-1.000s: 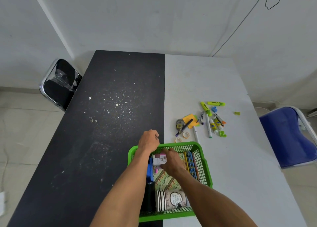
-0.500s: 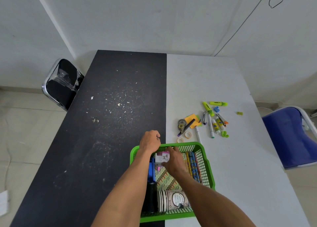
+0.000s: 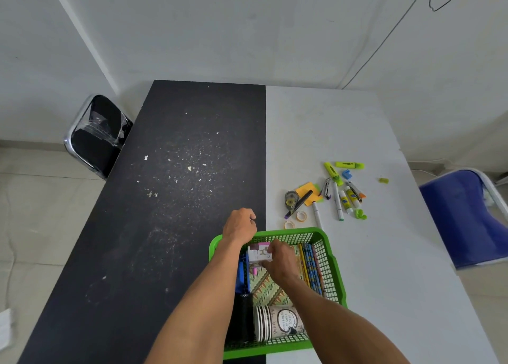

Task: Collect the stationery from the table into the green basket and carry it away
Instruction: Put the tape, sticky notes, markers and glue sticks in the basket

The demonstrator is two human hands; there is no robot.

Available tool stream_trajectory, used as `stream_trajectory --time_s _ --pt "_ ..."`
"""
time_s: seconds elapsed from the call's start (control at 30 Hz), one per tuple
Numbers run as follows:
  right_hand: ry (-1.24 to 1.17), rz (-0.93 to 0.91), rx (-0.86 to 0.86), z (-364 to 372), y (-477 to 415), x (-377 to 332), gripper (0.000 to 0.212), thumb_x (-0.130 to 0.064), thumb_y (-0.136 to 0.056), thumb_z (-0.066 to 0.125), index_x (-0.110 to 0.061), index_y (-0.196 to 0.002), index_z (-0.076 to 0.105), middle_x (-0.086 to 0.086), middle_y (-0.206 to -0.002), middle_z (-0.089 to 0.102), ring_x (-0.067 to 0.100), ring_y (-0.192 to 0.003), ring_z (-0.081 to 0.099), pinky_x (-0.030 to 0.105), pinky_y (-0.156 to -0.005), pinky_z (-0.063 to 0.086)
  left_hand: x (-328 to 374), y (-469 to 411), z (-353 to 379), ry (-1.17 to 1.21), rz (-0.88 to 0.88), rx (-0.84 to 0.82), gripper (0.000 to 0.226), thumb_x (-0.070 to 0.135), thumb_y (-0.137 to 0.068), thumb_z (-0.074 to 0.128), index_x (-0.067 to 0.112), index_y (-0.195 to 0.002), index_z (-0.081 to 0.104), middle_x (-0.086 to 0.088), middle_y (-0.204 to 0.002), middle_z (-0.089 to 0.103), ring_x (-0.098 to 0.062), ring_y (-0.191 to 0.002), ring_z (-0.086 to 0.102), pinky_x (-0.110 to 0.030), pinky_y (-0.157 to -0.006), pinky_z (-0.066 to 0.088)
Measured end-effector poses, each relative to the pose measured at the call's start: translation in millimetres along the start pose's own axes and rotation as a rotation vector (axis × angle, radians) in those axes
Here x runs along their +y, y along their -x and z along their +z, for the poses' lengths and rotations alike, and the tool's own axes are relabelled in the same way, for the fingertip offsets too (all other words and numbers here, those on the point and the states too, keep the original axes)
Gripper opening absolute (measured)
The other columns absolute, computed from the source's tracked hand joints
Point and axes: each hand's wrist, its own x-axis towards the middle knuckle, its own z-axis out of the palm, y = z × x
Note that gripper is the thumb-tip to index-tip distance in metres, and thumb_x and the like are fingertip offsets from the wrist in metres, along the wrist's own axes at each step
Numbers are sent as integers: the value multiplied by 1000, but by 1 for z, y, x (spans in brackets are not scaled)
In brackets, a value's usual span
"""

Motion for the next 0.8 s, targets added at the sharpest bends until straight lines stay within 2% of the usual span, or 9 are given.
stream_trajectory --time_s 0.27,0.37,0.5,0.57,0.63,0.8 --pt "24 -17 -25 -3 -3 0 31 -23 -78 77 -19 -99 55 2 -109 55 15 -90 51 25 -72 45 9 -3 3 -3 34 -20 28 8 -93 50 15 -114 67 -8 -110 70 -23 -98 66 -38 -85 56" --pt "44 -39 -14 -9 -3 2 33 -29 -76 78 -20 -100 57 1 -108 55 14 -87 48 25 -70 40 16 -4 7 -15 52 -25 28 7 -93 49 15 -113 67 -9 -109 69 -24 -97 66 -38 -85 56" --pt "11 -65 45 -22 -8 3 40 -38 -74 77 -18 -105 62 1 -106 59 18 -92 56 25 -74 42 25 -9 13 -27 73 -24 30 8 -93 47 14 -113 68 -10 -110 69 -25 -96 66 -39 -85 56" --pt "0 -99 63 -35 -12 6 38 -37 -75 76 -15 -102 63 2 -98 61 19 -87 55 23 -66 37 33 -13 18 -36 86 -35 31 8 -92 48 14 -115 68 -10 -114 68 -26 -99 65 -38 -86 56" --pt "-25 -142 88 -51 -15 5 29 -32 -76 76 -12 -93 61 -1 -83 57 18 -75 49 22 -55 30 42 -18 21 -36 98 -60 30 9 -91 49 15 -115 67 -11 -115 67 -27 -99 65 -37 -85 56" --pt "-211 -117 206 -89 -31 13 18 -16 -72 76 -10 -86 66 -4 -69 58 12 -64 52 18 -58 38 70 -31 30 -68 154 -80 29 9 -89 49 17 -110 68 -10 -112 67 -29 -97 65 -36 -79 55"
